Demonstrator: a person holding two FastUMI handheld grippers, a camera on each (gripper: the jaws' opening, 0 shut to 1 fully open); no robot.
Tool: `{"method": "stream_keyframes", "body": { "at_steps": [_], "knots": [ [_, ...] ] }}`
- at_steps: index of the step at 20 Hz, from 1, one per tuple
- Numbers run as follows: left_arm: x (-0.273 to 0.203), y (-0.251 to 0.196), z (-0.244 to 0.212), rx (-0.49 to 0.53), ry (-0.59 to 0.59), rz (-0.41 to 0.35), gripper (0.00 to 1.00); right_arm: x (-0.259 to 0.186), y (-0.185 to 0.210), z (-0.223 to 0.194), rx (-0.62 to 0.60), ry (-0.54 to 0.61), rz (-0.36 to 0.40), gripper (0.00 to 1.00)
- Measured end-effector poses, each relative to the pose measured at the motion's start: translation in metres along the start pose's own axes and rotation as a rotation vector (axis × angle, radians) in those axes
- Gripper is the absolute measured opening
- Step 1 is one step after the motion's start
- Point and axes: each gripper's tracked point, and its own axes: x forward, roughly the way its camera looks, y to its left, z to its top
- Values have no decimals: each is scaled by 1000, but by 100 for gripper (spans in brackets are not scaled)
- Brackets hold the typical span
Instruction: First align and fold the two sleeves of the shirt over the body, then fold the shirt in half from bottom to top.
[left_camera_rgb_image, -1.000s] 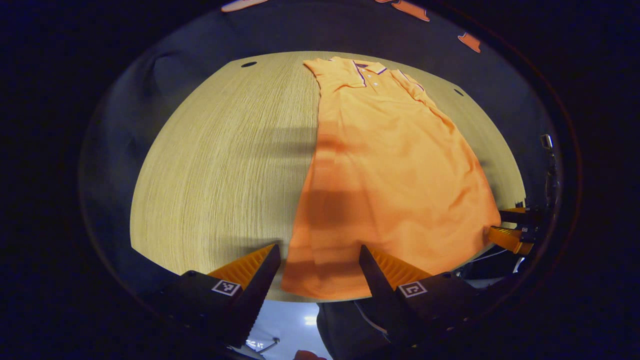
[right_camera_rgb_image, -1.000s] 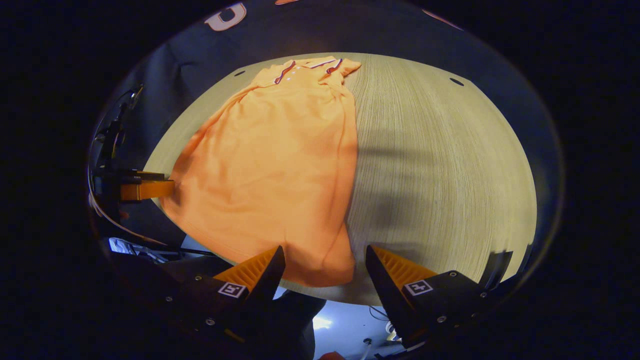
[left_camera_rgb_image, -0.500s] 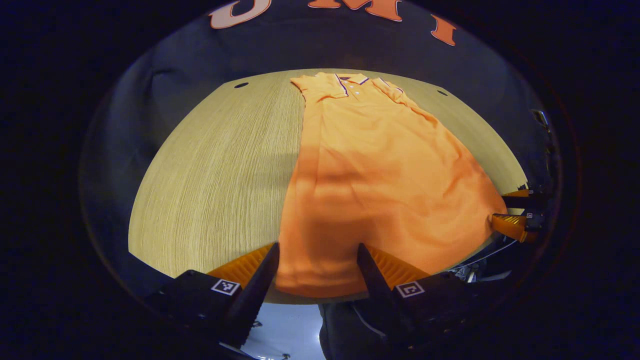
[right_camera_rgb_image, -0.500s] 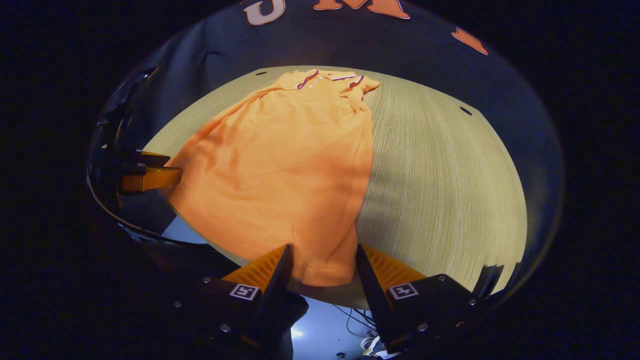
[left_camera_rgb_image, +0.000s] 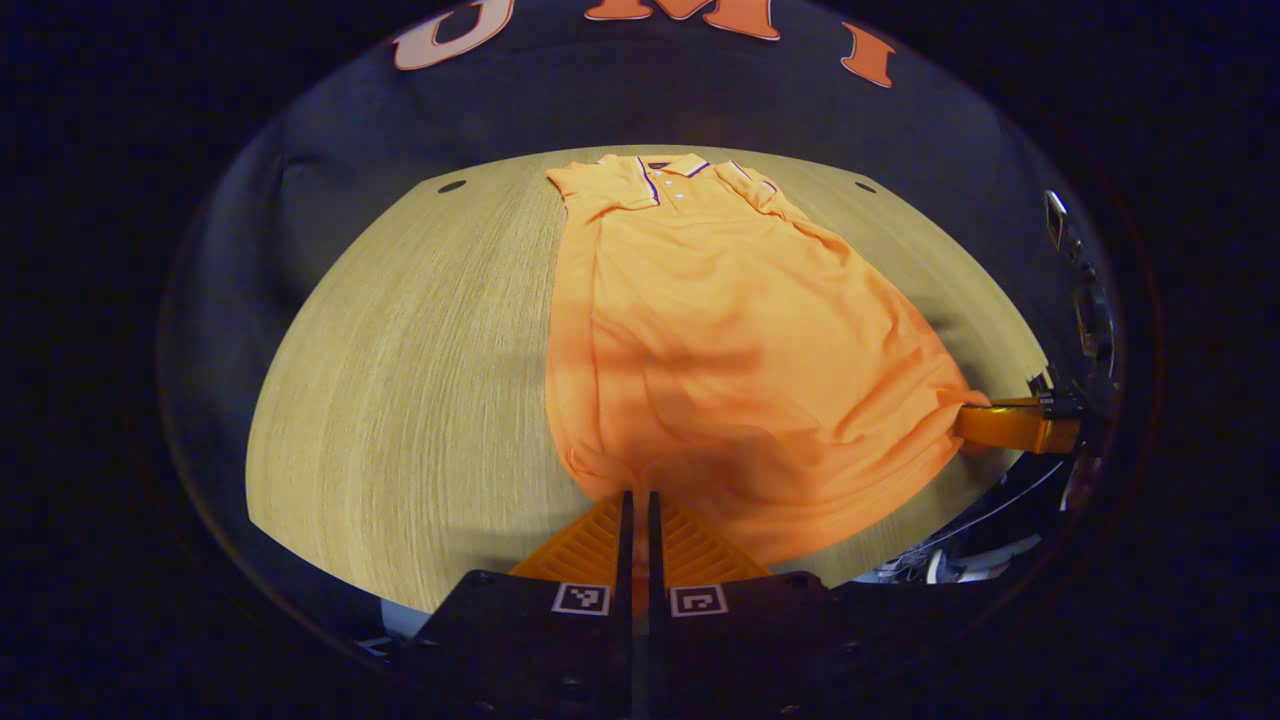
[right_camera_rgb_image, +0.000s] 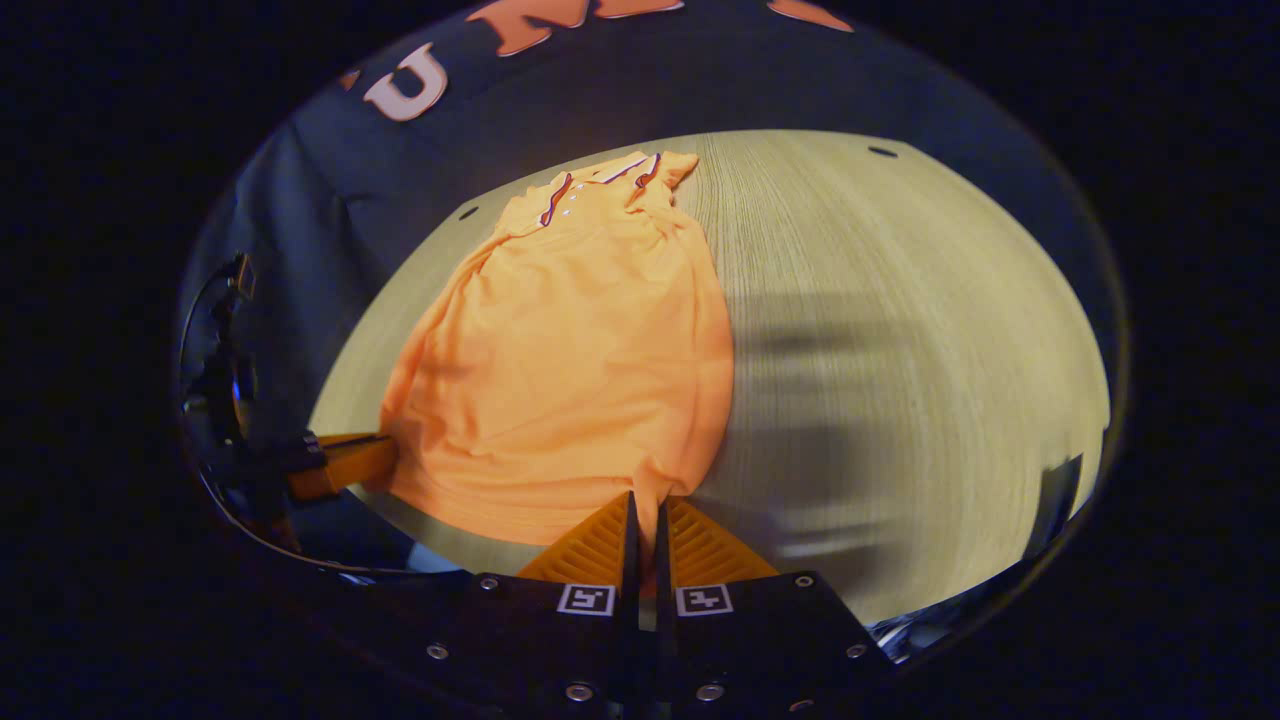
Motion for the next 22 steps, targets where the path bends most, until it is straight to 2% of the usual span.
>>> {"method": "stream_keyframes", "body": {
  "at_steps": [1,2,4,7,9,15,22],
  "knots": [
    [-3,-1,2,-17,2,-14,1,-2,5,3,19,-2,27,8],
    [-5,2,7,-25,-7,-12,1,-1,10,6,39,-2,56,7],
    [-12,9,20,-31,-32,-9,1,-2,4,19,57,-35,40,7],
    [-22,9,47,-62,-84,-21,1,-10,23,43,159,-77,131,6],
    [-26,9,67,-60,-125,-24,1,-14,27,59,174,-102,158,7],
    [-33,10,120,-133,-206,-41,1,-36,32,106,152,-179,197,6],
    [-29,17,180,-125,-265,-53,1,-28,39,164,133,-227,187,6]
  ]
}}
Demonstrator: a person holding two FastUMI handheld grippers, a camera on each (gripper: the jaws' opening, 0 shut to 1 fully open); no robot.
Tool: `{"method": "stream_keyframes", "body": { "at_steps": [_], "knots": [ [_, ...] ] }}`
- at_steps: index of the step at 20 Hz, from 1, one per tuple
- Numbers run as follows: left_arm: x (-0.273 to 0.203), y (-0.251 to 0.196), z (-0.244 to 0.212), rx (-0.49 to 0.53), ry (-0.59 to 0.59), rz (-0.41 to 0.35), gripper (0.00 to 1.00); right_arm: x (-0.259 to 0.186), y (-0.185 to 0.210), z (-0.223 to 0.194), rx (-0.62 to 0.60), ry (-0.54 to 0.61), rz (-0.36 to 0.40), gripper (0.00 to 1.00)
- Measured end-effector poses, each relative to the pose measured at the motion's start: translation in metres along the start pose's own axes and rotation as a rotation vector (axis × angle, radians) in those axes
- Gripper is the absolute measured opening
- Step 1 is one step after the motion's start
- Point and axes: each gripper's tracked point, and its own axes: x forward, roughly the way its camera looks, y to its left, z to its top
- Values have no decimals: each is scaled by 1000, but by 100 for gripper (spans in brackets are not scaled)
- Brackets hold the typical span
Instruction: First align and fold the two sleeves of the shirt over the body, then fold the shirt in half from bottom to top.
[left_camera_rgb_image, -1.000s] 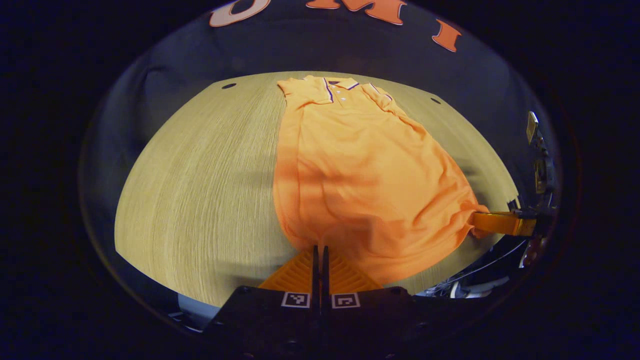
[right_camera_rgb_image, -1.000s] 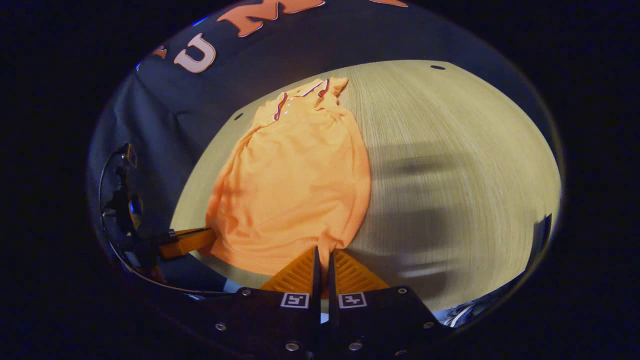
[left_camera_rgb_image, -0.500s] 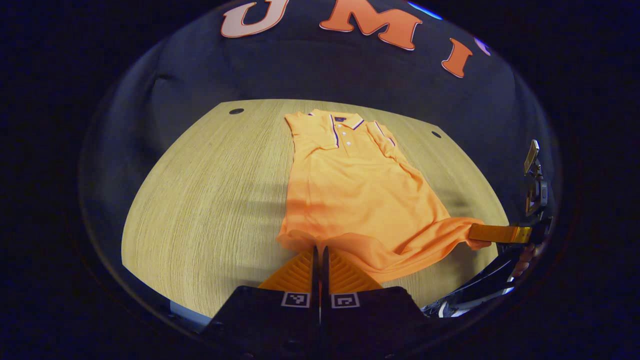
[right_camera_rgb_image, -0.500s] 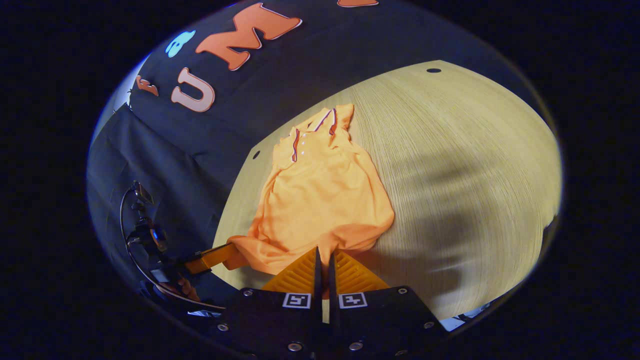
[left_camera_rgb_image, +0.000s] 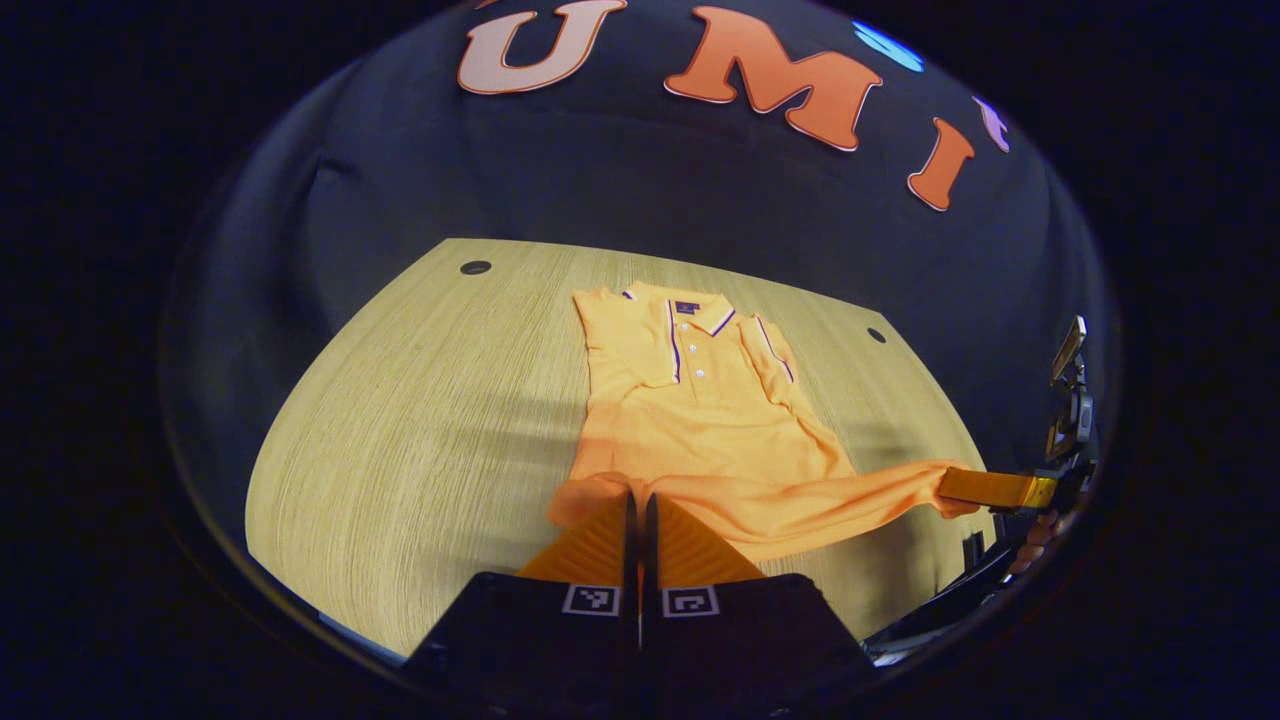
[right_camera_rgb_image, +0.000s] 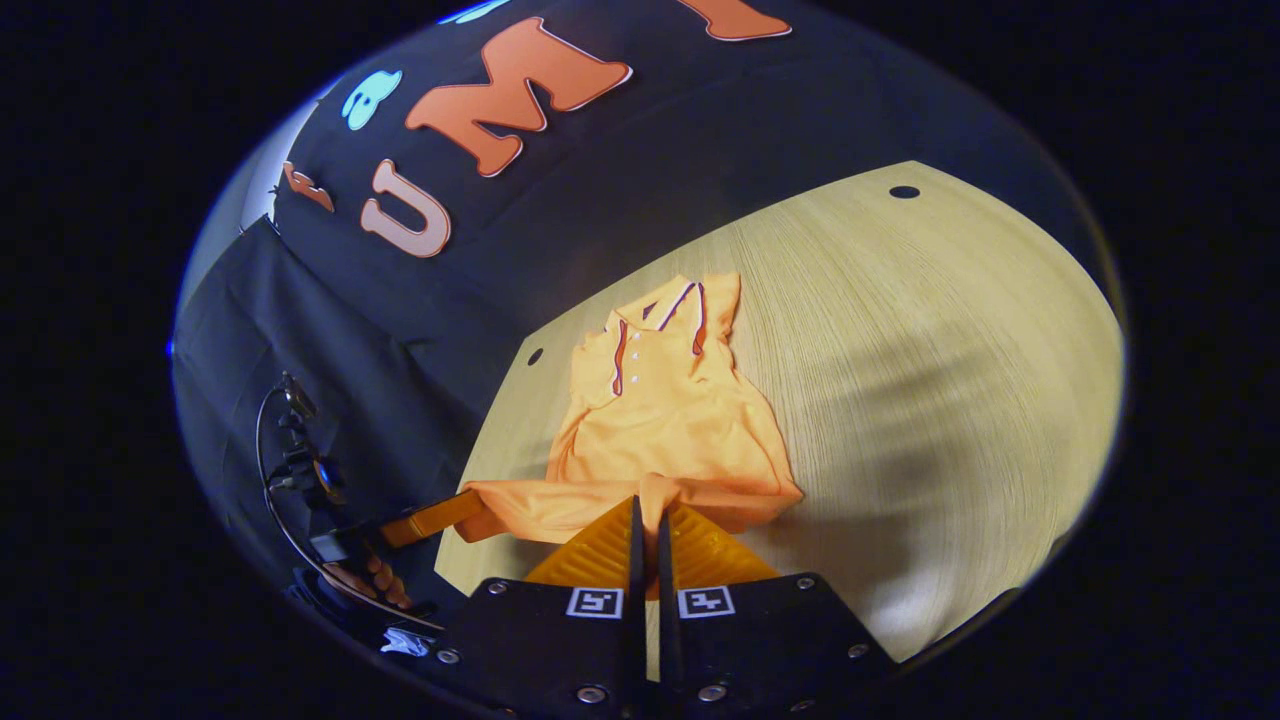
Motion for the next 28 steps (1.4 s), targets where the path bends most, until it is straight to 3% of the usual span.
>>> {"method": "stream_keyframes", "body": {
  "at_steps": [12,28],
  "knots": [
    [71,13,83,62,-35,-37,1,57,18,91,-41,-56,-44,6],
    [208,45,181,-34,21,-65,1,173,0,195,-59,-69,-127,6]
  ]
}}
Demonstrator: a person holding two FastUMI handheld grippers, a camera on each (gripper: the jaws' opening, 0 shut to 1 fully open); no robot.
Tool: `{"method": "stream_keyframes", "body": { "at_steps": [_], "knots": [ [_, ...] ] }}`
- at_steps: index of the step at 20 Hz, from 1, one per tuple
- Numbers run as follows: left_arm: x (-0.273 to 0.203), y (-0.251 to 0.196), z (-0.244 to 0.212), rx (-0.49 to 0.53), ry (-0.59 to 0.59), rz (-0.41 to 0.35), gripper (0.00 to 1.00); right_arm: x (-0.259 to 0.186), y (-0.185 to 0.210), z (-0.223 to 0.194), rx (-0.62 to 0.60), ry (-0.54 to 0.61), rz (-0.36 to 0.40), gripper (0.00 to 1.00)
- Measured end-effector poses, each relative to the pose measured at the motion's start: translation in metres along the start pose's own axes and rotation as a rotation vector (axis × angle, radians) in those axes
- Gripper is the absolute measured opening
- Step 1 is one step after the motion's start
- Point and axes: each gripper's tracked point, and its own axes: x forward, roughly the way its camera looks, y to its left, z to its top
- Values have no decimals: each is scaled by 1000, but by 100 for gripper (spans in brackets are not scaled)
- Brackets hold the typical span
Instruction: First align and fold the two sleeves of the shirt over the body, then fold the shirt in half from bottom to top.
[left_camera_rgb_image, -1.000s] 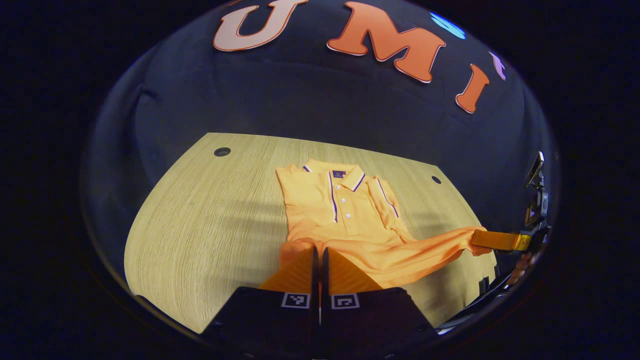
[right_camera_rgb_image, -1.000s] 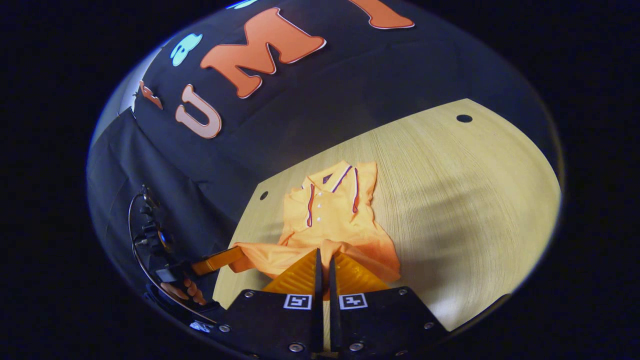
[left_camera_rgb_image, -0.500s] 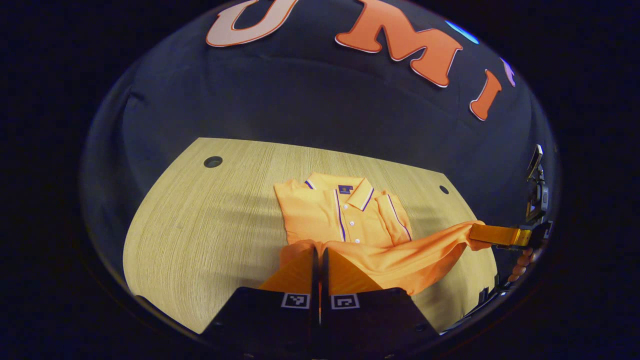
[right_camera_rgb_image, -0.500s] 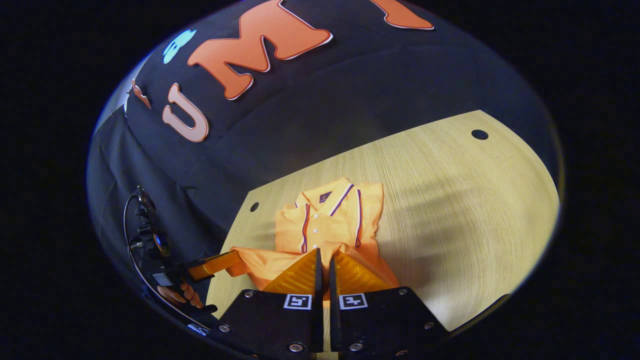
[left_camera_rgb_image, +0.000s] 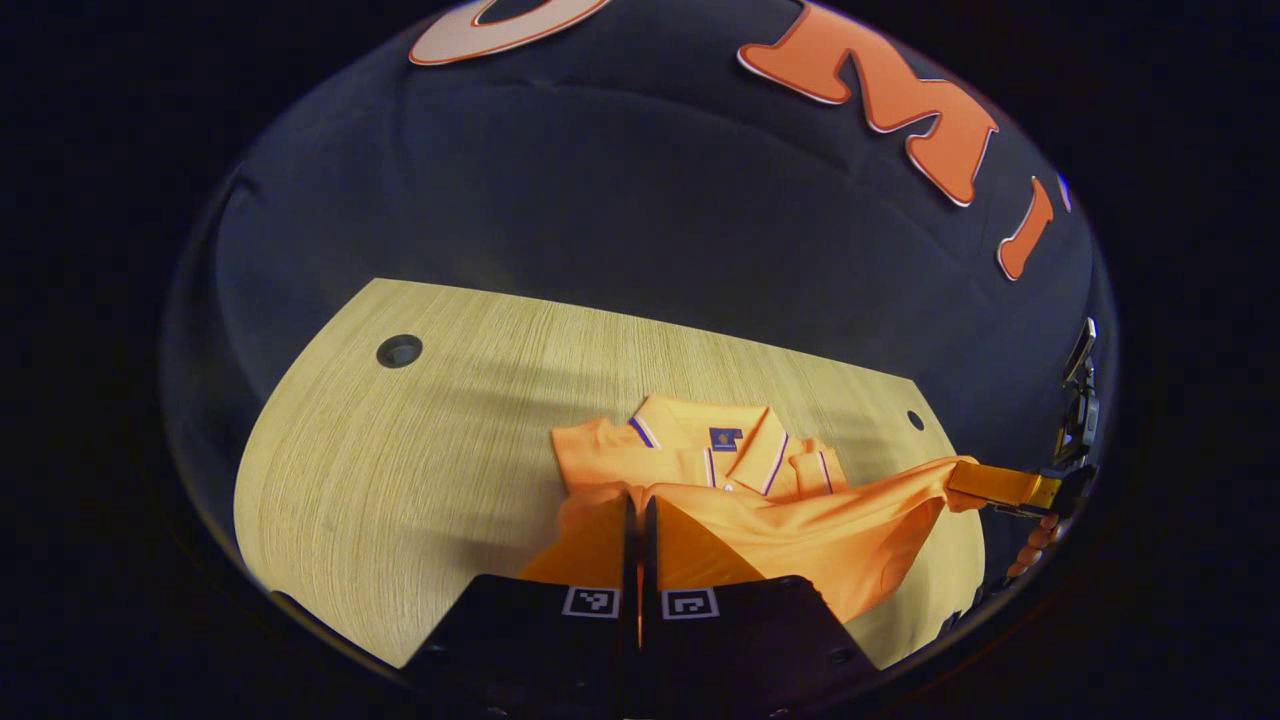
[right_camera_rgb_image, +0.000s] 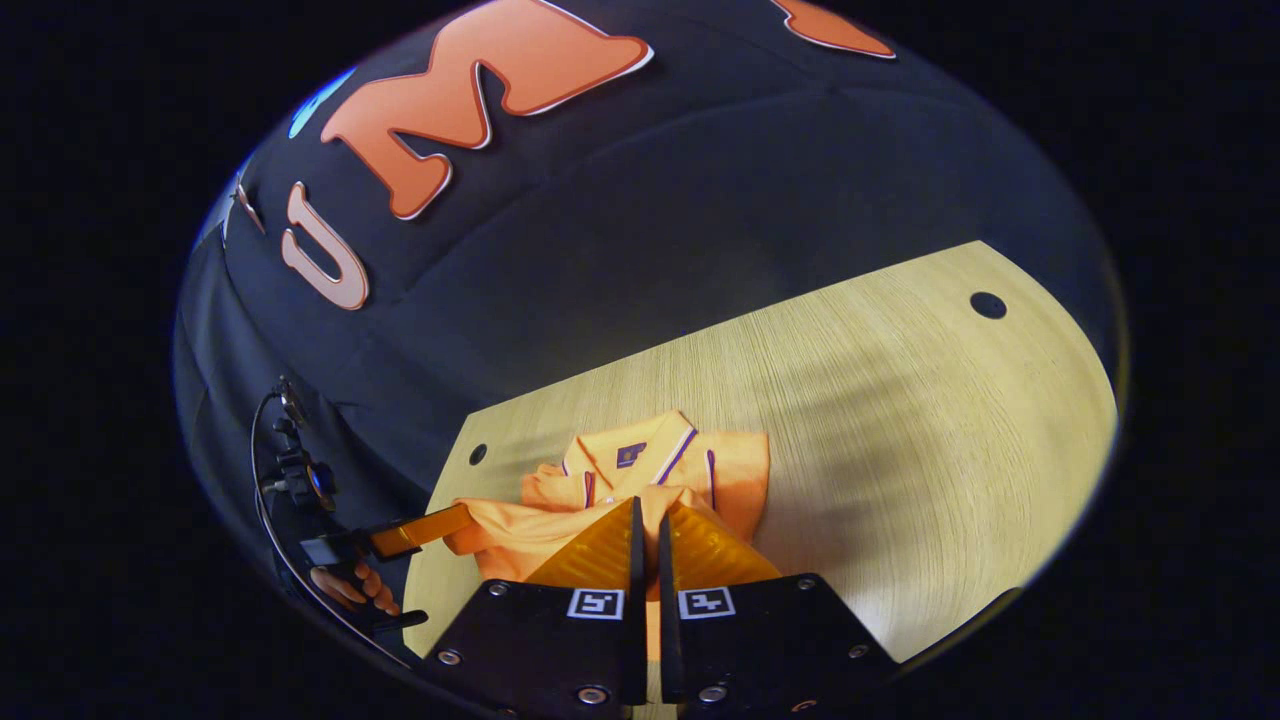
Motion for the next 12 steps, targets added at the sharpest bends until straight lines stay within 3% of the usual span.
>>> {"method": "stream_keyframes", "body": {
  "at_steps": [6,12],
  "knots": [
    [58,12,18,20,30,19,1,53,-20,16,8,44,-72,6],
    [87,29,14,0,33,58,5,96,-32,16,81,86,-119,6]
  ]
}}
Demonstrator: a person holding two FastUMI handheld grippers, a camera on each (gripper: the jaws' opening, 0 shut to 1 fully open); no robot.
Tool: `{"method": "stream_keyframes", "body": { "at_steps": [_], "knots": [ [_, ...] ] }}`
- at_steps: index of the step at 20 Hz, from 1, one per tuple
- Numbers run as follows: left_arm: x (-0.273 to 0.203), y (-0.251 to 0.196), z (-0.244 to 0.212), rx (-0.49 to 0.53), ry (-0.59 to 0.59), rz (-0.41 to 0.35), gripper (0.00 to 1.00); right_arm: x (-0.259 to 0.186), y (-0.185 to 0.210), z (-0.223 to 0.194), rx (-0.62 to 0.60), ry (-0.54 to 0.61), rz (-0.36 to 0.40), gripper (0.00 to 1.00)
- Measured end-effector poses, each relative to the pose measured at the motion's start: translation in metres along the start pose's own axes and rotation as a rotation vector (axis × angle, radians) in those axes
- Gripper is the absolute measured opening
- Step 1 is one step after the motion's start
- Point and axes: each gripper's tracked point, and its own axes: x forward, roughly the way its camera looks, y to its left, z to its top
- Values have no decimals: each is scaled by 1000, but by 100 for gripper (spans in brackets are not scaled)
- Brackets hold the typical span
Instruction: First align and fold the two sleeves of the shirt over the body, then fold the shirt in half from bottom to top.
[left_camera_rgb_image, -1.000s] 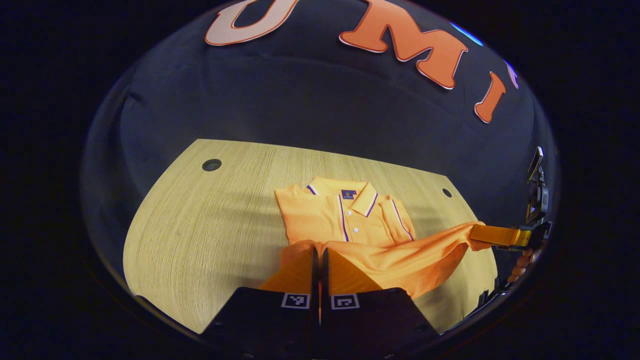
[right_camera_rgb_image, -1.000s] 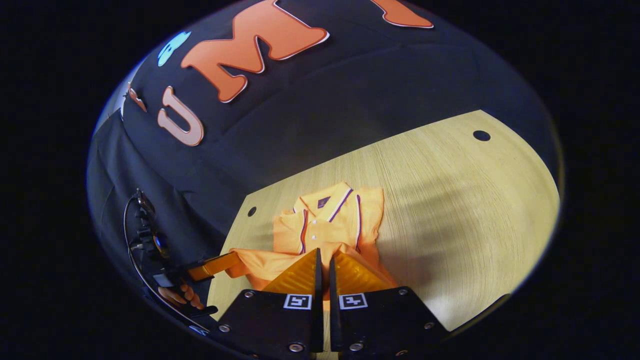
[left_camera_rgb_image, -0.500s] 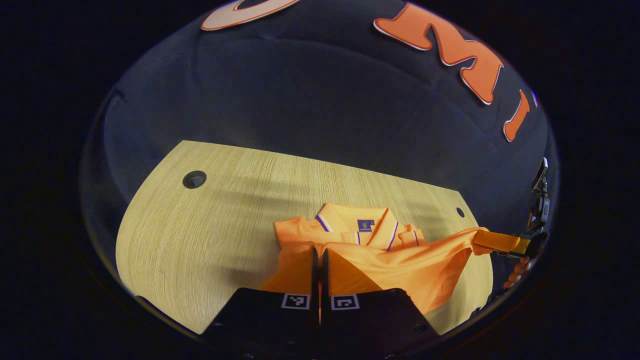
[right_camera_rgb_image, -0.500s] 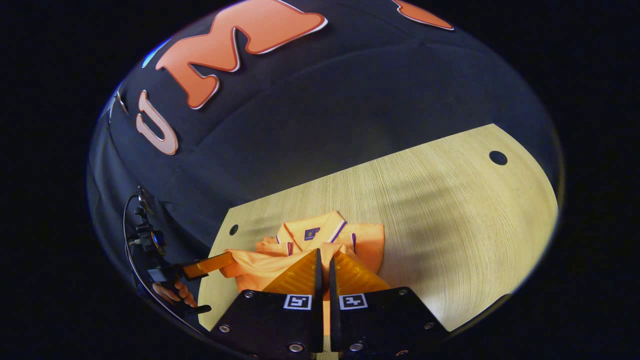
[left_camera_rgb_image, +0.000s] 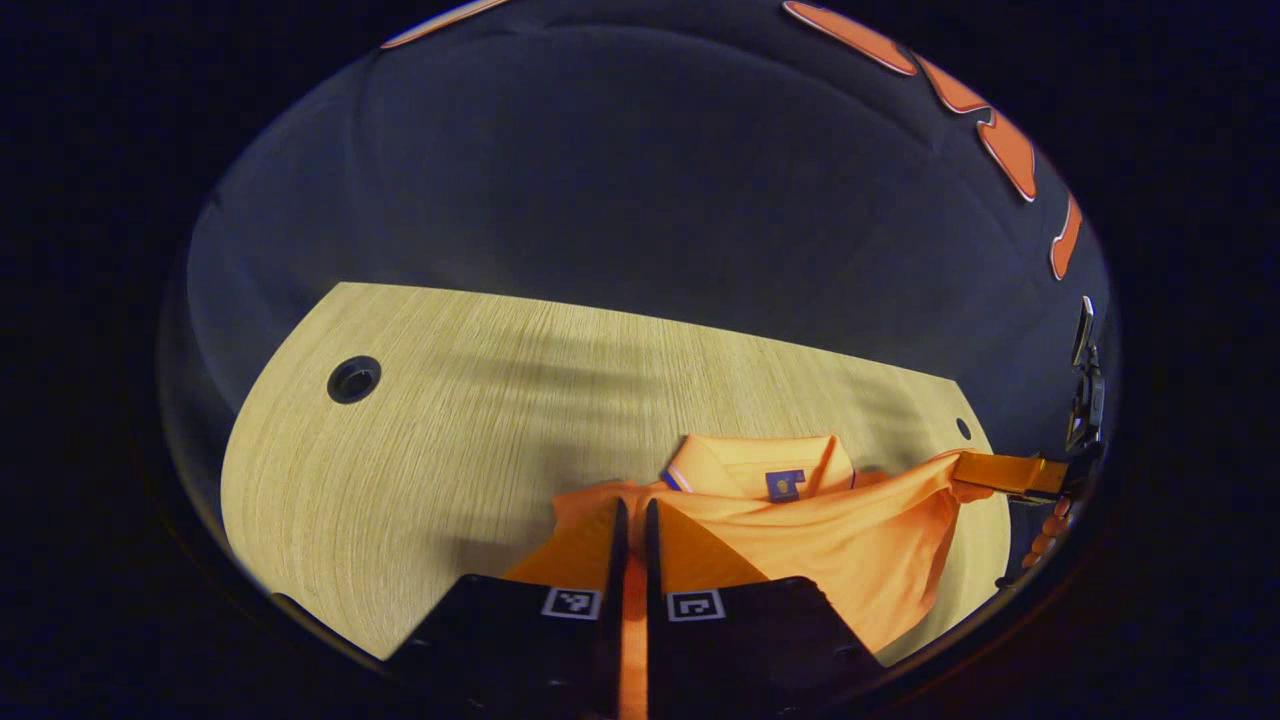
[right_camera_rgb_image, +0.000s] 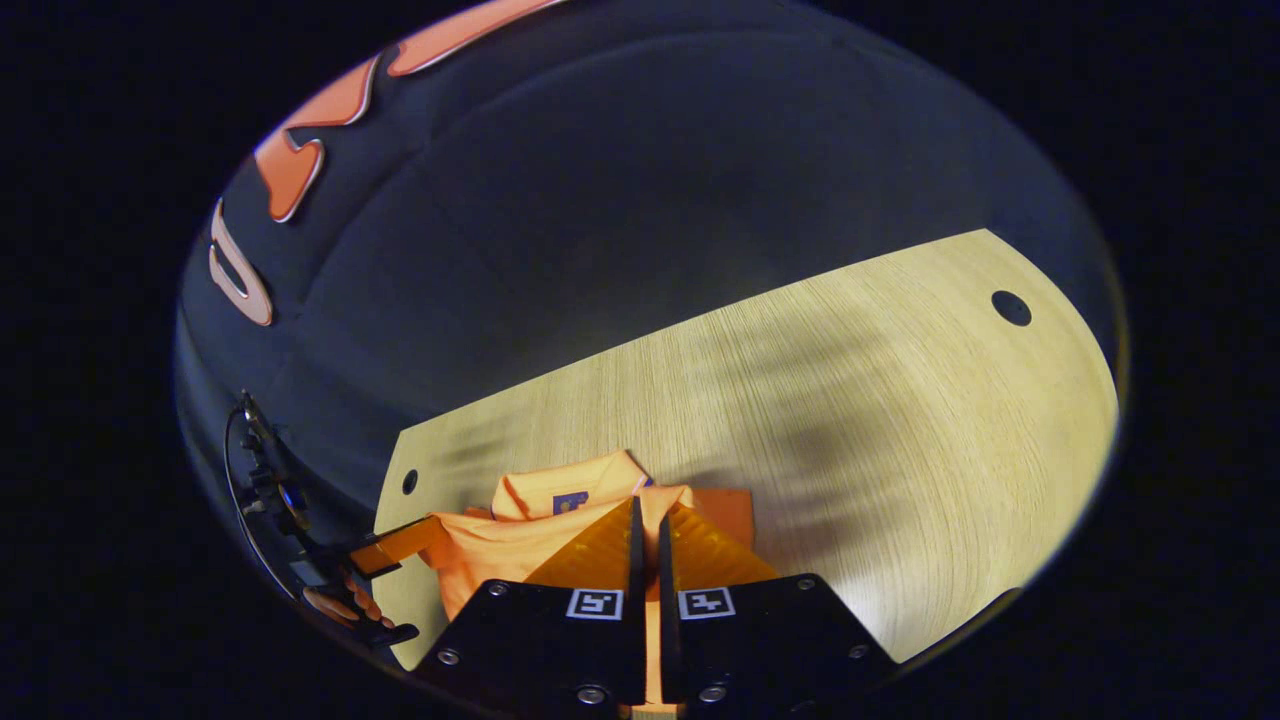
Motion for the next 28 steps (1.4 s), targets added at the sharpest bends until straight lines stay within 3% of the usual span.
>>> {"method": "stream_keyframes", "body": {
  "at_steps": [2,4,5,7,9,19,28],
  "knots": [
    [-2,3,9,-23,-36,9,50,2,-1,1,24,1,-2,15],
    [-13,13,16,-5,-54,47,95,-5,-10,11,-21,-39,-29,39],
    [-19,14,18,3,-61,61,97,-11,-11,12,-48,-52,-39,69],
    [-36,11,27,-17,-88,55,98,-26,-7,14,-103,-80,-52,88],
    [-57,9,35,-31,-121,54,99,-44,-6,15,-160,-120,-66,96],
    [-183,-22,36,-6,-298,64,98,-132,19,7,-345,-270,-53,98],
    [-286,-69,-1,27,-432,33,98,-206,28,-12,-407,-402,-27,98]
  ]
}}
